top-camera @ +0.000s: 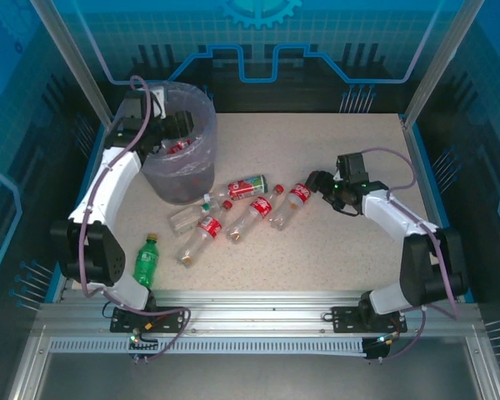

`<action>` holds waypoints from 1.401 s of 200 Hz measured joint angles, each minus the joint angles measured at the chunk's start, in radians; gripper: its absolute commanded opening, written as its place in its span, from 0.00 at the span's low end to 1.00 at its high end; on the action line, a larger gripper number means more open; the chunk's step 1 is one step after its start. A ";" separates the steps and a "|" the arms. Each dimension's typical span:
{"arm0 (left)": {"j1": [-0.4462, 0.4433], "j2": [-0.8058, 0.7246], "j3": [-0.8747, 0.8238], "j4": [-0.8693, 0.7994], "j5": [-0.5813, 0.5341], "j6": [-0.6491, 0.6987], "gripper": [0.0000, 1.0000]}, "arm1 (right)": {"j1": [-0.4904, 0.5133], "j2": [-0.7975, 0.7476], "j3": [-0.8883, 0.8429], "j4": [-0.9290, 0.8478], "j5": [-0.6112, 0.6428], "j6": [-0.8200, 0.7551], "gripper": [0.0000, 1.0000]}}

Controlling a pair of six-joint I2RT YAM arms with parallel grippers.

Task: Put the plastic bottles in the bin

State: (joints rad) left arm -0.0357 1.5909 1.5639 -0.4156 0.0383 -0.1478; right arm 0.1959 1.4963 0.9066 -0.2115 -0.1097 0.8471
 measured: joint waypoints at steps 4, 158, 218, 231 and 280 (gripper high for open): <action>0.000 -0.004 0.015 -0.008 0.000 0.004 0.88 | 0.000 0.013 0.000 0.011 0.003 0.006 0.80; -0.333 -0.483 -0.233 -0.228 0.009 -0.116 0.95 | 0.031 0.352 0.128 0.187 0.024 0.090 0.67; -0.489 -0.434 -0.345 -0.179 0.016 -0.249 0.97 | 0.032 0.258 0.114 0.161 0.051 0.056 0.56; -0.523 -0.400 -0.345 -0.155 0.023 -0.265 0.99 | 0.030 0.209 0.104 0.155 0.050 0.045 0.56; -0.606 -0.257 -0.343 -0.060 0.092 -0.297 0.99 | 0.024 0.019 0.072 0.116 -0.007 -0.056 0.54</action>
State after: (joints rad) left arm -0.6415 1.3342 1.2205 -0.4759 0.1299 -0.4450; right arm 0.2195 1.5150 0.9783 -0.0959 -0.1169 0.7910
